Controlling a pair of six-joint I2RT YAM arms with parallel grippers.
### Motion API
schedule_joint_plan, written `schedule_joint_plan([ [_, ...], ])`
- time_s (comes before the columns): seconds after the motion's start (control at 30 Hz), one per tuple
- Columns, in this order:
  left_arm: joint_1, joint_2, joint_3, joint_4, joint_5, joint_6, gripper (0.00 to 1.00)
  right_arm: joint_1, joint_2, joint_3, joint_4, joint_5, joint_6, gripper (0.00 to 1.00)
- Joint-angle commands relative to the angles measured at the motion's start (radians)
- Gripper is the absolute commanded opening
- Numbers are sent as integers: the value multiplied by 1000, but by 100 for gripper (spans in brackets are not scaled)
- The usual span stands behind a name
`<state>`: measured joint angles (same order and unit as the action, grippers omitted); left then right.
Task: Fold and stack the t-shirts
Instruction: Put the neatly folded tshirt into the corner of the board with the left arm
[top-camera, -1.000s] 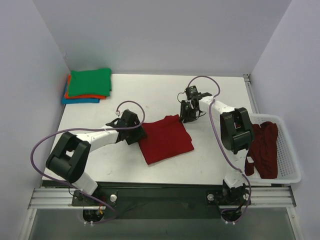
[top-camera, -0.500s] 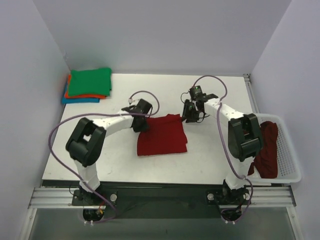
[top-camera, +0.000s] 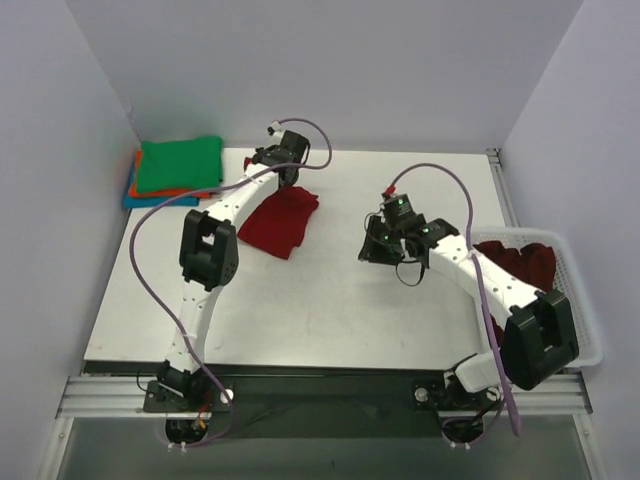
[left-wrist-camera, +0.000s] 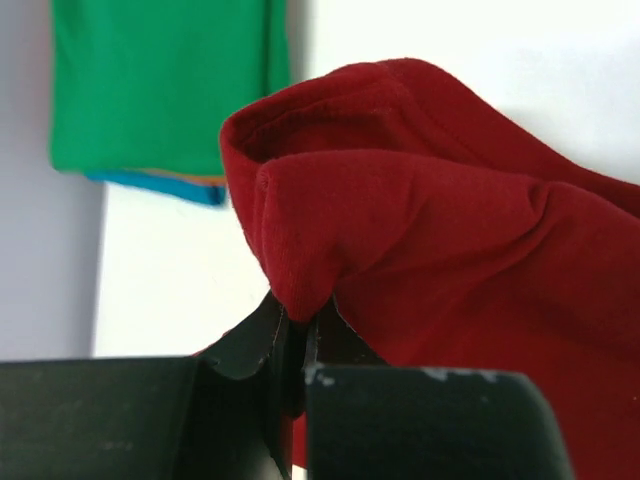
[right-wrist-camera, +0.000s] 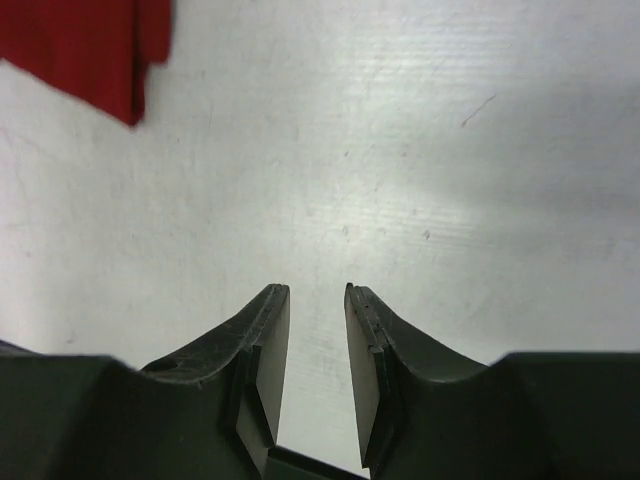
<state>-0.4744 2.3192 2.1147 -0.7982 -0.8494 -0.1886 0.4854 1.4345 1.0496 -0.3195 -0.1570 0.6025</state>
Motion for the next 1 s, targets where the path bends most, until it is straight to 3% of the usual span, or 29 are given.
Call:
schedule_joint_plan([
  [0.0,40,83,201,-1,-137,234,0,53,-57,-37,-13,25,14,30],
  [0.13,82,176,414,75,-145,380,0,104,-108,-95,-19,24,13,30],
  [0.5,198,241,541,427,-57,616,0,191,-209,-207,-82,105,28,30],
  [0.63,237,249,550,517,-11,623,0,199,-203,-255,-84,111,66,30],
  [0.97,318,230,623,494,125,557,0,223,-141,-300,-82,114,91,29],
])
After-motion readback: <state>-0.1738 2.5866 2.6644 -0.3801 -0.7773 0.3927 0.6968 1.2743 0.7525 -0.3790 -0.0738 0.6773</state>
